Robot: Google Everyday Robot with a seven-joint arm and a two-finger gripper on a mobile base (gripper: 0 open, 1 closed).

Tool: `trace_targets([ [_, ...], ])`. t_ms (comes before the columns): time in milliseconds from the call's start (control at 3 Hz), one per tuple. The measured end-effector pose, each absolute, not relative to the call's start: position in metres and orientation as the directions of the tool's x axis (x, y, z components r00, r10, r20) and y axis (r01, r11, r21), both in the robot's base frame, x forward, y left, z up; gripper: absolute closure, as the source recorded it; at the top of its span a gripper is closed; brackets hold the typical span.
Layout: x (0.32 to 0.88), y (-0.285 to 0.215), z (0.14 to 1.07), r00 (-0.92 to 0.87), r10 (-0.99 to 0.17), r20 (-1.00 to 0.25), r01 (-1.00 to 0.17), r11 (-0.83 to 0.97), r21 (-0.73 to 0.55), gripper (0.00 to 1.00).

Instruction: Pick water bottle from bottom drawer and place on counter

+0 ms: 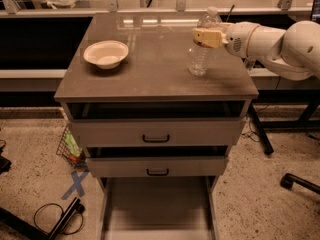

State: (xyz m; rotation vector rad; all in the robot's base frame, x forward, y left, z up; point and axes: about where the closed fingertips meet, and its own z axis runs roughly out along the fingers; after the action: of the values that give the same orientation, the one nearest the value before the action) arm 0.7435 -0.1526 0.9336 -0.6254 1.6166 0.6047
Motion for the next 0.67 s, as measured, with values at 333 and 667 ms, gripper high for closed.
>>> trace_targets([
  [333,0.7435,-0.1524,0.934,-0.115,-0.061,-0.991,-0.697,0.716,0.037,0.28],
  [667,0.7435,-0.1524,0.9341,-0.115,-0.061,-0.991,-0.697,0.716,0.037,0.05],
])
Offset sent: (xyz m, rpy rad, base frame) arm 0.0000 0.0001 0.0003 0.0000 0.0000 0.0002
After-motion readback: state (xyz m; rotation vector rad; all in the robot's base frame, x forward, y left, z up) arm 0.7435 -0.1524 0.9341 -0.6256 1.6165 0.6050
